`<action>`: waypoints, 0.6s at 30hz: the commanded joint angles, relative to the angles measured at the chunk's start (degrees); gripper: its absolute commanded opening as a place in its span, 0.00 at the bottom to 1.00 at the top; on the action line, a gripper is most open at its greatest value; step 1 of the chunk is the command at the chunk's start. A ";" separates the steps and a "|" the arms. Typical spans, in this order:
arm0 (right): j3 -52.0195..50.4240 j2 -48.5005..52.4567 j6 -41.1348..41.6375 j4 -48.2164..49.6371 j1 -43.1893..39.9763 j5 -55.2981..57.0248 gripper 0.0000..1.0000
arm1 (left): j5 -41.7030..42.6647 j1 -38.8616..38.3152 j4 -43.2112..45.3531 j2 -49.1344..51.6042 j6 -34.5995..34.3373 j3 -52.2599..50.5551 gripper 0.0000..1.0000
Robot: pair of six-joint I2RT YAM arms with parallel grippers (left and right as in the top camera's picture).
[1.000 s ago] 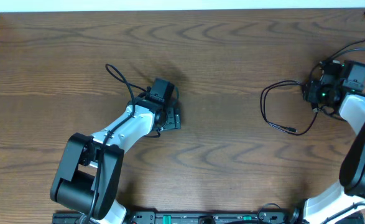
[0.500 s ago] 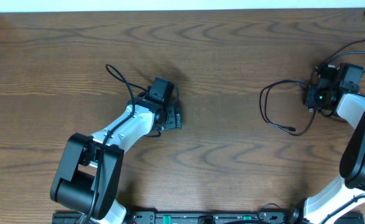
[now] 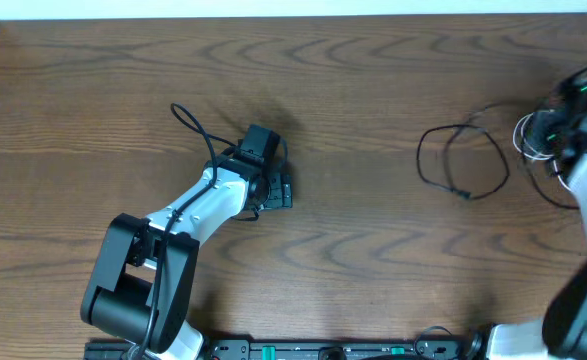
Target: Untangle cables
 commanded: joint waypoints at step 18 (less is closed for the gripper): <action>3.32 -8.44 6.54 -1.84 -8.87 15.52 0.39 | 4.00 -0.02 -1.22 2.25 -0.50 -1.64 0.88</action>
